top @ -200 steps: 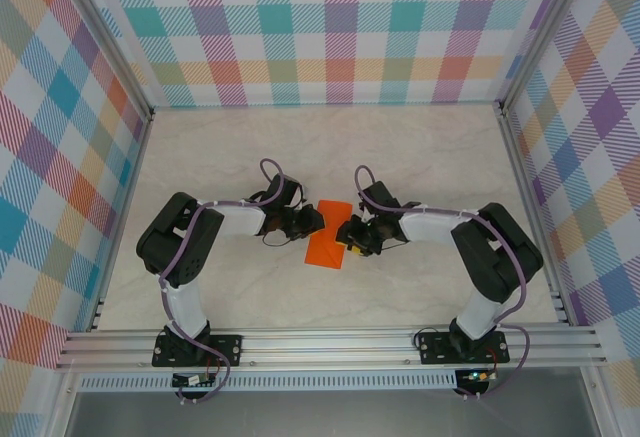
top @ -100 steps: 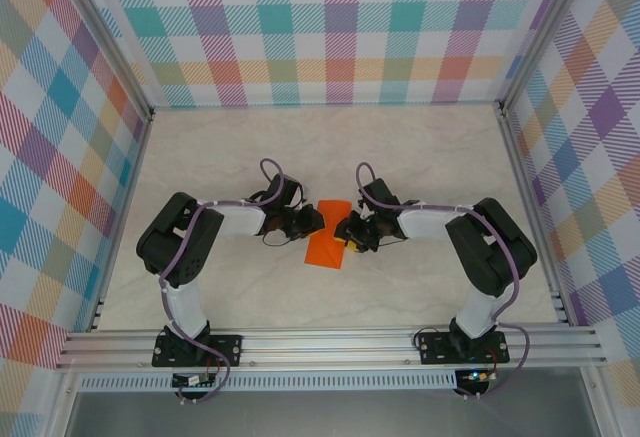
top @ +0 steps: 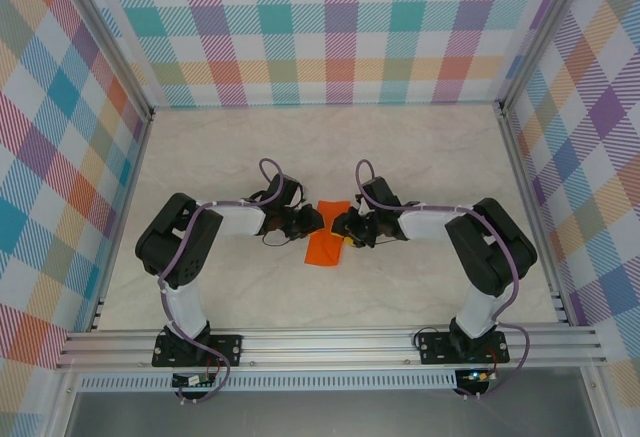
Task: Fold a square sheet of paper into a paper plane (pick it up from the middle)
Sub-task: Turn over the paper at the center of the table.
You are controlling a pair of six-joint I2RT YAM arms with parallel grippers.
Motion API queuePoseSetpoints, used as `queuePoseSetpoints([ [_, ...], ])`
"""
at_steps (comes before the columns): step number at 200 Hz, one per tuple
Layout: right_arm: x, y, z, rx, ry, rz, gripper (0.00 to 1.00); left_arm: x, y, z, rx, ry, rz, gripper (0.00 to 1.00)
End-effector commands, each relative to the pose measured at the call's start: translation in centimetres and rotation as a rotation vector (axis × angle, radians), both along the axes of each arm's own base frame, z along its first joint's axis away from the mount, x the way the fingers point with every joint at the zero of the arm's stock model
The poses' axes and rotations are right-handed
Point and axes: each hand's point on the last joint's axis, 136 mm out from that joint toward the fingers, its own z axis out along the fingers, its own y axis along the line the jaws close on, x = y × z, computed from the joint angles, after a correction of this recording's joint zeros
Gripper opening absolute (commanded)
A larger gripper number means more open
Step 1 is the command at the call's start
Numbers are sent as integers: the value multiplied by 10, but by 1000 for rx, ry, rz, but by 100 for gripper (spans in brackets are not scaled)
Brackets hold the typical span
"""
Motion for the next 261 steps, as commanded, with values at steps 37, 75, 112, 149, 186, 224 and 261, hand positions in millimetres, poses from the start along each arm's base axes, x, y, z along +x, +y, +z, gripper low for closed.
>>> queuePoseSetpoints([
  [37, -6, 7, -1, 63, -60, 82, 23, 8, 7, 24, -70, -18, 94, 23],
  [75, -5, 6, 13, 59, -101, 96, 11, 8, 29, 60, -41, -110, 153, 31],
  [112, -10, -10, 39, -28, -150, 125, 5, -1, 66, 96, 65, -232, 217, 38],
  [149, -20, -61, 75, -303, -211, 127, 5, -17, 102, 122, 136, -323, 297, 44],
  [186, -36, -146, 108, -765, -187, 82, 8, -31, 131, 125, 181, -358, 378, 53],
  [224, -49, -186, 124, -1143, -83, 70, 8, -38, 142, 119, 198, -349, 410, 58],
  [261, -42, -146, 97, -1204, -13, 123, 11, -48, 155, 116, 244, -338, 433, 61],
])
